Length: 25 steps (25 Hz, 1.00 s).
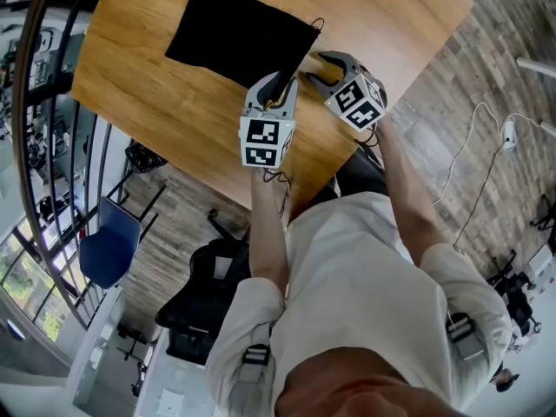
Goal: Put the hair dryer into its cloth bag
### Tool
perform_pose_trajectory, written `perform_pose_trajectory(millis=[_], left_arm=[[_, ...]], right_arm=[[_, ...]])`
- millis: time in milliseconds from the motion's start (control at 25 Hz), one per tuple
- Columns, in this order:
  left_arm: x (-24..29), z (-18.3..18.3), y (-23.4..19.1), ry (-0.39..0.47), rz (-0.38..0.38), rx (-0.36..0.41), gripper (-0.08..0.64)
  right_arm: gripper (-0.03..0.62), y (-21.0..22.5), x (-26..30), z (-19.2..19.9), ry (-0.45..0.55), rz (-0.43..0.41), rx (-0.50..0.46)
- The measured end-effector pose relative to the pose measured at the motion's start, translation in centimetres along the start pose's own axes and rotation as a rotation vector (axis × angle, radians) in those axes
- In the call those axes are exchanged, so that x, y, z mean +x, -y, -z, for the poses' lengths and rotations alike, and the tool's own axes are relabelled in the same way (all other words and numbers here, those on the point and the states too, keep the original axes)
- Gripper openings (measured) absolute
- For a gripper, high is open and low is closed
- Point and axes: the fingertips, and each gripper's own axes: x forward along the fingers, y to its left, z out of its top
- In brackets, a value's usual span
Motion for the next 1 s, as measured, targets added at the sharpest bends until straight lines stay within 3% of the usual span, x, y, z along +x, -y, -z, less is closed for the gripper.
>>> perform_pose_trajectory(millis=[400,760,1000], left_arm=[[-1.5,-1.1,-0.3,0.056,-0.040,-0.004,0.110],[-3.8,-3.1,-0.3,0.126,-0.086,0.014,0.047],[-5.7,-4.2,-0.1,0.166,-0.108,0.023,0.031]], right_arm=[[0.196,-0.3,-2.8,-1.5,0.046,0.027,-0.021],[0.085,-0.3,-6.7,-4.8,0.137,0.067,-0.048],[0.050,-0.9,-9.1,-6.8,0.202,0.086,-0.052]])
